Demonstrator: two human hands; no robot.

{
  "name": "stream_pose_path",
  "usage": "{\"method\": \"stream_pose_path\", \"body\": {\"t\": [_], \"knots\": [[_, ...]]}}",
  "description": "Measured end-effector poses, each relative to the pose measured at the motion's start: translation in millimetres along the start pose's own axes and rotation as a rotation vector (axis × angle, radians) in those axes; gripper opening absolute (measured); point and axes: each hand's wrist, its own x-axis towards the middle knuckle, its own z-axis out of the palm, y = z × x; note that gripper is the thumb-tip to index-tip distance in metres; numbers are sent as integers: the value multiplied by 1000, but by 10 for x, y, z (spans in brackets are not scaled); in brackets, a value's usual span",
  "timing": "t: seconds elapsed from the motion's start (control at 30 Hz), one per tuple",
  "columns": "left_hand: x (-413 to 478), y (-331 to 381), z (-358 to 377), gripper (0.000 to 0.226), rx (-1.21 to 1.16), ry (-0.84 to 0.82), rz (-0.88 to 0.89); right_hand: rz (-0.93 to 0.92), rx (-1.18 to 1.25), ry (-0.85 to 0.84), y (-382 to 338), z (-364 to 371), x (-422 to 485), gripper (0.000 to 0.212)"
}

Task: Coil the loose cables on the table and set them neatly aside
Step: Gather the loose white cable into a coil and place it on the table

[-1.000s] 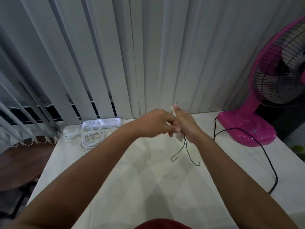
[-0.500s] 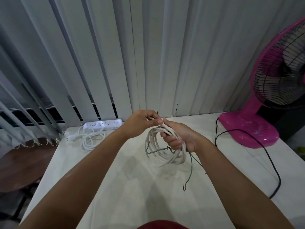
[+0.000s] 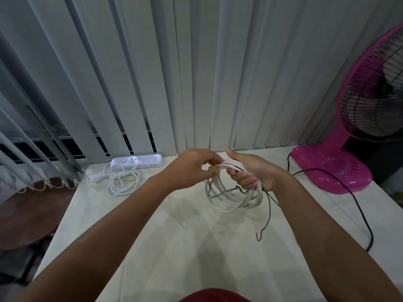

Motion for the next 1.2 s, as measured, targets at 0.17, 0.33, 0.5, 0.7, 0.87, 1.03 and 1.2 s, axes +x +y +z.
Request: {"method": "stream_pose_path", "body": {"t": [0.17,0.33,0.5,0.7,0.87,1.03,1.2], "knots": [[46,24,52,17,176,-133,38,39,-202,100,42,0,46,63],[18,26,110,17,121,-194,-56,32,-309,128,56,32,123,64],[29,46,28,27,-469,-418,-378,-48,-337,206,65,-52,173,57],[-21,-64,-6,22,-899,-342,-464,-44,-230,159,65,-134,208,59],[10,-98,110,23,-511,-225,-363,-25,-116,137,110,-92,324,58],[38,-242,23,23,-444,-69,-328,50,15,-40,129,-103,353,59],[-42,-128,306,26,-628,43,-337,68,233,-233,75,-107,335,56]]}}
